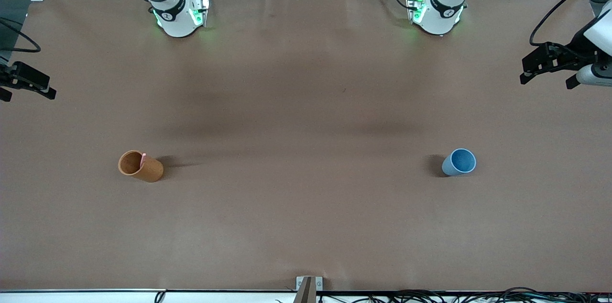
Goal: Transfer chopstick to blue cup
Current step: 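Reach the chopstick with the right gripper while the left gripper reaches the cup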
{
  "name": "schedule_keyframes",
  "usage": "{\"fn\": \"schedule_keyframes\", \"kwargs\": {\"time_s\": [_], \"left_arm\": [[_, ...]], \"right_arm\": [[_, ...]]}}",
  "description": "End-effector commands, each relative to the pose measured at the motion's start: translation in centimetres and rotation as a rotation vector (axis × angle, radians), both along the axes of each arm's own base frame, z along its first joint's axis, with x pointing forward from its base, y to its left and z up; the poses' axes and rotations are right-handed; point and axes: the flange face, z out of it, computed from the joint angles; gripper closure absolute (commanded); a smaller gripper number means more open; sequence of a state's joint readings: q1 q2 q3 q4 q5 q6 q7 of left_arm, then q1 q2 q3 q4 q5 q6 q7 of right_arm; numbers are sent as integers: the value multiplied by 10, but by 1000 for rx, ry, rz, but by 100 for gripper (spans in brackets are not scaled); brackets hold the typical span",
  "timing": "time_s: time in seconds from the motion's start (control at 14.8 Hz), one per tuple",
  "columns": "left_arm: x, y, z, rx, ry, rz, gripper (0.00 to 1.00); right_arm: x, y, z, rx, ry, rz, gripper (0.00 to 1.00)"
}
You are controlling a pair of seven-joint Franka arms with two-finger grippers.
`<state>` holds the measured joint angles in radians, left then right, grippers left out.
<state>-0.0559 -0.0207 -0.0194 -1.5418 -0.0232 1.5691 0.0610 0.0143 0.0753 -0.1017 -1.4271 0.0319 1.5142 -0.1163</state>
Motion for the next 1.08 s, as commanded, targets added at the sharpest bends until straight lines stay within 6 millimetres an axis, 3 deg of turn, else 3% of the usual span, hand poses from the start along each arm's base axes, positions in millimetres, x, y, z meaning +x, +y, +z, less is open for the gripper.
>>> {"fn": "schedule_keyframes", "kwargs": {"time_s": [0.0,0.27,0.47,0.61,0.67,0.81,1.01], "left_arm": [[3,-3,6,0,-7,-14,0],[4,-4,4,-11,-4,-13,0],[23,-2,-33,-10,58,3,0],[45,13,-73,-9,65,15,0],[60,23,-109,-10,59,30,0],[70,25,-159,-13,40,11,0],[65,27,-234,-14,33,17,0]], "right_arm": [[-4,-2,3,9,-1,4,0],[-4,-9,4,2,-5,-7,0],[-5,-11,3,1,-1,-17,0],[-4,-8,1,-1,0,-38,0],[-2,-8,-1,-2,-3,-40,0],[7,2,-12,-6,7,-27,0],[23,47,-41,-60,-5,-60,1]]}}
